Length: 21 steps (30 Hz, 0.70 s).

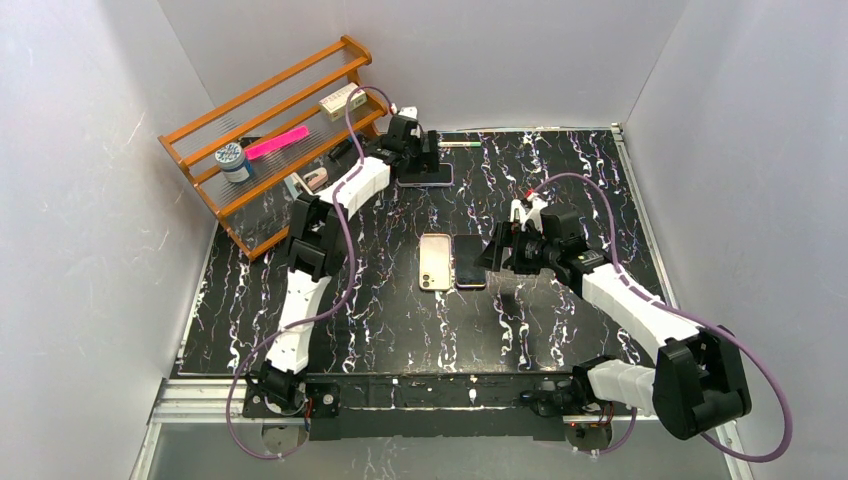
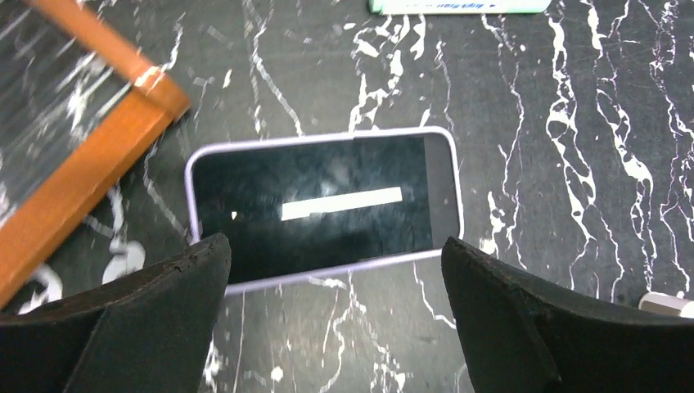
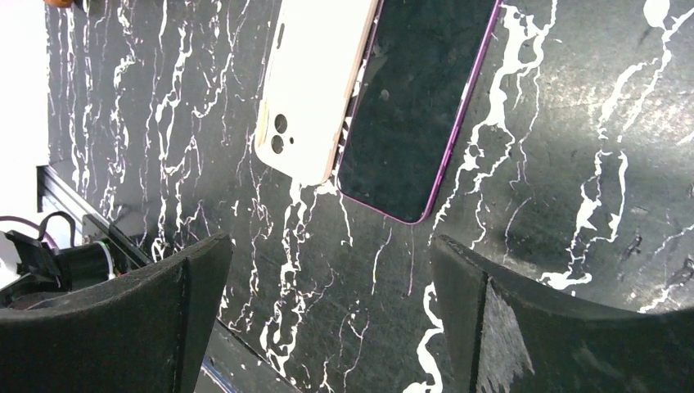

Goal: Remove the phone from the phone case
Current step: Move the phone to the center of the board.

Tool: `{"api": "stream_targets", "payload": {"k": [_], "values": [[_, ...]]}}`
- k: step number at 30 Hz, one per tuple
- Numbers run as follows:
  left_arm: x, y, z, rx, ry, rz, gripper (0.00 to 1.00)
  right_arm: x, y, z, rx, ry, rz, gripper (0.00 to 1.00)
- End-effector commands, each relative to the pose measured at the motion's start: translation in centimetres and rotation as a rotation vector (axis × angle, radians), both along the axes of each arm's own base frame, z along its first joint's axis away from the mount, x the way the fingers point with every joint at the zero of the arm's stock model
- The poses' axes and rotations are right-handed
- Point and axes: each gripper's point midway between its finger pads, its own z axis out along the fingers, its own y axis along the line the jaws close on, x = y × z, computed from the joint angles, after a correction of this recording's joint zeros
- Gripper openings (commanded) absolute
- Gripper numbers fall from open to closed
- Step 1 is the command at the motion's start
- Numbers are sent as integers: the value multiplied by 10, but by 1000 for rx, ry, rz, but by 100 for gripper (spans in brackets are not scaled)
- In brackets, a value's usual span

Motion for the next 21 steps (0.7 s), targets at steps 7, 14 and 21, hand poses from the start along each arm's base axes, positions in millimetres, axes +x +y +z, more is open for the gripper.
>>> {"api": "stream_targets", "payload": {"k": [7, 14, 21], "values": [[48, -28, 17, 24, -230, -193, 98, -22, -7, 0, -40, 45, 41, 99], [64, -29, -20, 69, -209, -203, 98, -27, -11, 2, -63, 50, 51, 99], [57, -24, -46, 83, -146, -221, 98, -28, -15, 3, -92, 52, 60, 99]]}}
